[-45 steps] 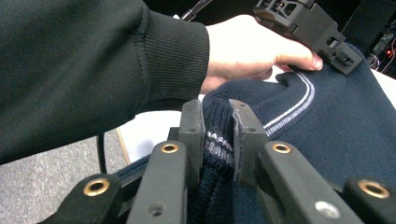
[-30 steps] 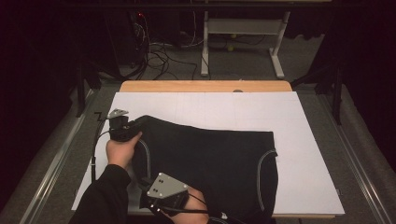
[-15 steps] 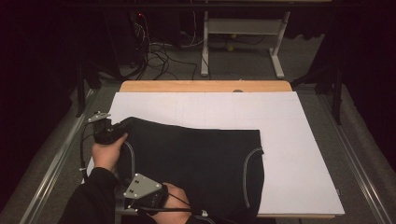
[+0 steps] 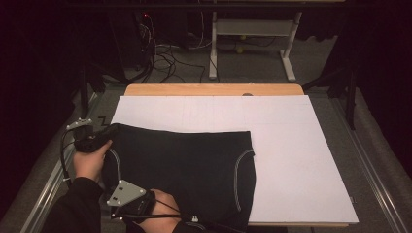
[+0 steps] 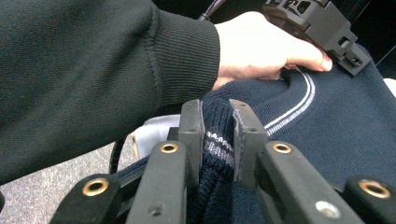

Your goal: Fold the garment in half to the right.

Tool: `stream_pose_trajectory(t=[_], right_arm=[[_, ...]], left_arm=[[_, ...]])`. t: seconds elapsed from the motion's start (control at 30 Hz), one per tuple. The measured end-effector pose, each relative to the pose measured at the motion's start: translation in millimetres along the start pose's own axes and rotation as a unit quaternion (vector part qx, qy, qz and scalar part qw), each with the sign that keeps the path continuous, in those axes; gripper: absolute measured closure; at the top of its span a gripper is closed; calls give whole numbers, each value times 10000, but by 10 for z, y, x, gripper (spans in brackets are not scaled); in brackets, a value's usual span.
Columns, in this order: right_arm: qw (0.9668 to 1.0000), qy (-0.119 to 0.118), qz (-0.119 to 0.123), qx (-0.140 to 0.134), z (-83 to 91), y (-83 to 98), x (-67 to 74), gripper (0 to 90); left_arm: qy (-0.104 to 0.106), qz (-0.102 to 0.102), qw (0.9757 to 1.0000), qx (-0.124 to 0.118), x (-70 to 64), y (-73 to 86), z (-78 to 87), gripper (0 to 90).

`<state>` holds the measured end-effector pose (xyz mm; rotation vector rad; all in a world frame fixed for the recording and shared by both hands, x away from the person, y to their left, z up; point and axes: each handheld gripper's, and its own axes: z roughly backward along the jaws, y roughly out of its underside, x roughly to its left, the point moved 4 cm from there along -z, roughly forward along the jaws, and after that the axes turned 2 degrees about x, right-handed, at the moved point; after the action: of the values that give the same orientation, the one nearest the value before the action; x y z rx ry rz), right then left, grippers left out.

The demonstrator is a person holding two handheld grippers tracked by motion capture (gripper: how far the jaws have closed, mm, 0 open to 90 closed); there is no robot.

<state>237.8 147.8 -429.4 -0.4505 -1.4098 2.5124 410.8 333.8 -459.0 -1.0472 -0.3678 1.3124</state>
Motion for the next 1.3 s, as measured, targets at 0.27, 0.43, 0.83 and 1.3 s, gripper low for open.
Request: stream_pose_trajectory(t=[0.27,0.43,0.83,1.3], right_arm=[[10000,4,-64,-47,75,46,-22,774],[9997,21,-190,-178,218,108,-98,774],[9970,318,-502,-487,727,336,-303,773],[9944,610,-727,-468,1152,712,-473,773]], left_arm=[[28,56,10000,-30,-71,1,29,757],[79,12,10000,-46,-184,-47,24,757],[232,-376,9990,-1,-788,-309,-79,757],[311,-516,9980,201,-1447,-357,-462,756]])
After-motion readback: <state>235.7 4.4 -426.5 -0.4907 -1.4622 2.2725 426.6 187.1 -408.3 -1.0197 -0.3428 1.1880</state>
